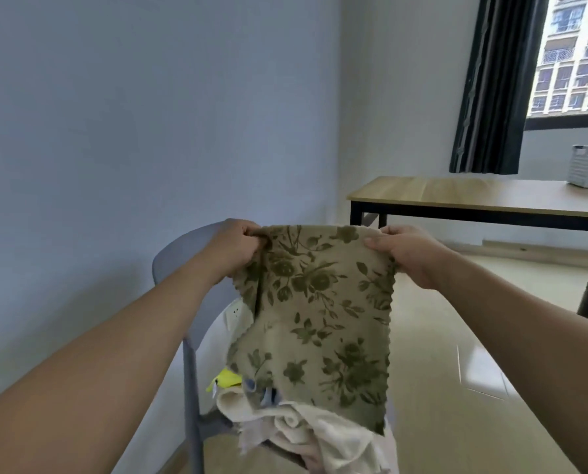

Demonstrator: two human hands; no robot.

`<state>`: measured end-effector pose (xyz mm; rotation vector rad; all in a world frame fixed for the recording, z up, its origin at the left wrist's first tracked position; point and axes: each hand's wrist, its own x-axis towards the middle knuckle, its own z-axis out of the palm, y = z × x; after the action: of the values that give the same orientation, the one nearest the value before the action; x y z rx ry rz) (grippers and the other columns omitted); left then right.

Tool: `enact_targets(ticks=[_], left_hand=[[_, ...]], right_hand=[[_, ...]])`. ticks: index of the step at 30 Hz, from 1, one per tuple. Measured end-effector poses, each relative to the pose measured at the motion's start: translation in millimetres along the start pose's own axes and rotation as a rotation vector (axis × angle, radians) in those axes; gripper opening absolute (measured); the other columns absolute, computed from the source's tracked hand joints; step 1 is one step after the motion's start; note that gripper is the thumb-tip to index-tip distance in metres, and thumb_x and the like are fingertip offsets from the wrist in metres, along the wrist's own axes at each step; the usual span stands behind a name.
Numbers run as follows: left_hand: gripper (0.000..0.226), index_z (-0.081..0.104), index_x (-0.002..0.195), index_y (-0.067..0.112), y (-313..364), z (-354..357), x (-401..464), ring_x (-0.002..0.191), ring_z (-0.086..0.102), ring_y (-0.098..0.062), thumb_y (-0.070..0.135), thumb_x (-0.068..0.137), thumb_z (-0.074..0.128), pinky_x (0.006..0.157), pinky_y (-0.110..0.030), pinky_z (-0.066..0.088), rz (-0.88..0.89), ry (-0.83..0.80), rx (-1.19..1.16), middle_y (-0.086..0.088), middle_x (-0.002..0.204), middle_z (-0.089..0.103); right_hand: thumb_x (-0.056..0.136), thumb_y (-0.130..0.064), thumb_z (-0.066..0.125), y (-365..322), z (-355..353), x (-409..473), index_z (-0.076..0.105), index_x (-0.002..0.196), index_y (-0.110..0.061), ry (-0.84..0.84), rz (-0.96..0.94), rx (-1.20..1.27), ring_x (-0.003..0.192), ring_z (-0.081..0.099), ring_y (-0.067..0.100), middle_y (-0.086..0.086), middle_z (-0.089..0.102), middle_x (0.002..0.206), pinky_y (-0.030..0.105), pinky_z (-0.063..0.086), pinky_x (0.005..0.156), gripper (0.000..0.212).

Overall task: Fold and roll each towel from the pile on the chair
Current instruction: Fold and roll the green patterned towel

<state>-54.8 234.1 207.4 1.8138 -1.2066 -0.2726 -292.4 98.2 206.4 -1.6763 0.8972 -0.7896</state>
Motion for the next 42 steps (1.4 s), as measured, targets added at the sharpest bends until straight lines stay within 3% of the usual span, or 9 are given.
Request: enact_targets(ticks=[7, 12, 15, 18, 29, 32, 35, 40, 42], left_hand=[[0.03, 0.074, 0.101, 0.018, 27.2, -22.2, -22.3, 0.08, 0.061, -0.004, 0.003, 0.092, 0.05, 0.069, -0.014, 0.047, 0.275, 0.157, 0.139, 0.008, 0.092, 0.07], [0.026, 0.077, 0.086, 0.021, 5.4, -8.9, -66.9, 0.048, 0.05, -0.008, 0.004, 0.087, 0.056, 0.045, -0.018, 0.041, 0.069, -0.347, 0.241, 0.009, 0.062, 0.066], [0.013, 0.078, 0.085, 0.021, -38.3, 22.6, -91.7, 0.067, 0.065, -0.009, 0.017, 0.083, 0.065, 0.066, -0.021, 0.055, -0.065, -0.675, 0.337, 0.004, 0.077, 0.073], [0.012, 0.076, 0.084, 0.024, -77.3, 58.0, -108.2, 0.079, 0.066, -0.011, 0.021, 0.079, 0.066, 0.079, -0.029, 0.055, -0.133, -0.837, 0.363, 0.004, 0.083, 0.074], [0.017, 0.065, 0.083, 0.014, -92.2, 74.6, -52.4, 0.069, 0.057, -0.012, 0.014, 0.096, 0.054, 0.06, -0.021, 0.044, -0.198, -0.28, 0.108, -0.003, 0.079, 0.065], [0.015, 0.068, 0.097, 0.006, -106.0, 84.9, -28.3, 0.082, 0.06, -0.018, 0.012, 0.094, 0.054, 0.072, -0.026, 0.047, -0.23, -0.301, 0.095, -0.009, 0.101, 0.068], [0.014, 0.069, 0.084, 0.006, -115.6, 95.2, -6.3, 0.108, 0.053, -0.017, 0.006, 0.089, 0.056, 0.086, -0.027, 0.041, -0.221, -0.418, 0.101, 0.011, 0.122, 0.051], [0.026, 0.058, 0.054, 0.012, -119.5, 94.3, 11.0, 0.059, 0.045, -0.017, 0.015, 0.08, 0.059, 0.061, -0.03, 0.037, -0.14, -0.506, 0.317, -0.005, 0.064, 0.05], [0.029, 0.05, 0.052, 0.01, -115.8, 90.9, 8.5, 0.059, 0.039, -0.018, 0.018, 0.079, 0.057, 0.059, -0.03, 0.031, -0.022, -0.466, 0.418, -0.008, 0.069, 0.044]], right_hand=[[0.084, -0.009, 0.067, -13.7, 3.2, -9.6, 0.054, 0.071, -0.018, 0.159, -0.242, -0.022, 0.069, 0.049, 0.011, -0.002, 0.054, 0.074, 0.022, 0.042, 0.062, 0.021], [0.086, -0.009, 0.06, 32.0, -3.7, -31.6, 0.059, 0.084, -0.011, -0.079, -0.048, -0.334, 0.079, 0.056, 0.019, 0.008, 0.059, 0.088, 0.027, 0.049, 0.064, 0.003], [0.087, -0.012, 0.063, 72.9, -5.9, -45.8, 0.063, 0.093, -0.011, -0.399, 0.221, -0.601, 0.088, 0.063, 0.021, 0.009, 0.064, 0.1, 0.031, 0.057, 0.075, 0.006], [0.087, -0.012, 0.061, 111.1, 4.3, -54.5, 0.065, 0.085, -0.017, -0.452, 0.274, -0.786, 0.087, 0.063, 0.018, 0.003, 0.063, 0.094, 0.032, 0.058, 0.083, 0.007], [0.093, -0.007, 0.046, 158.0, 34.1, -7.0, 0.056, 0.091, -0.013, -0.13, 0.175, -0.346, 0.087, 0.052, 0.022, 0.01, 0.055, 0.094, 0.036, 0.05, 0.082, 0.012], [0.091, -0.005, 0.043, 164.5, 49.2, 16.6, 0.054, 0.086, -0.015, -0.059, 0.211, -0.291, 0.086, 0.051, 0.021, 0.009, 0.055, 0.092, 0.035, 0.049, 0.078, 0.016], [0.091, -0.01, 0.045, 171.3, 65.2, 33.0, 0.056, 0.084, -0.013, -0.084, 0.231, -0.32, 0.077, 0.05, 0.018, 0.006, 0.055, 0.086, 0.027, 0.044, 0.066, 0.013], [0.086, -0.004, 0.049, 174.2, 83.8, 48.2, 0.062, 0.098, -0.015, -0.259, 0.199, -0.28, 0.087, 0.058, 0.018, 0.004, 0.062, 0.099, 0.027, 0.051, 0.072, 0.021], [0.081, 0.002, 0.045, 170.7, 87.6, 49.8, 0.059, 0.114, -0.017, -0.368, 0.215, -0.26, 0.102, 0.058, 0.02, 0.003, 0.061, 0.112, 0.032, 0.054, 0.083, 0.041]])
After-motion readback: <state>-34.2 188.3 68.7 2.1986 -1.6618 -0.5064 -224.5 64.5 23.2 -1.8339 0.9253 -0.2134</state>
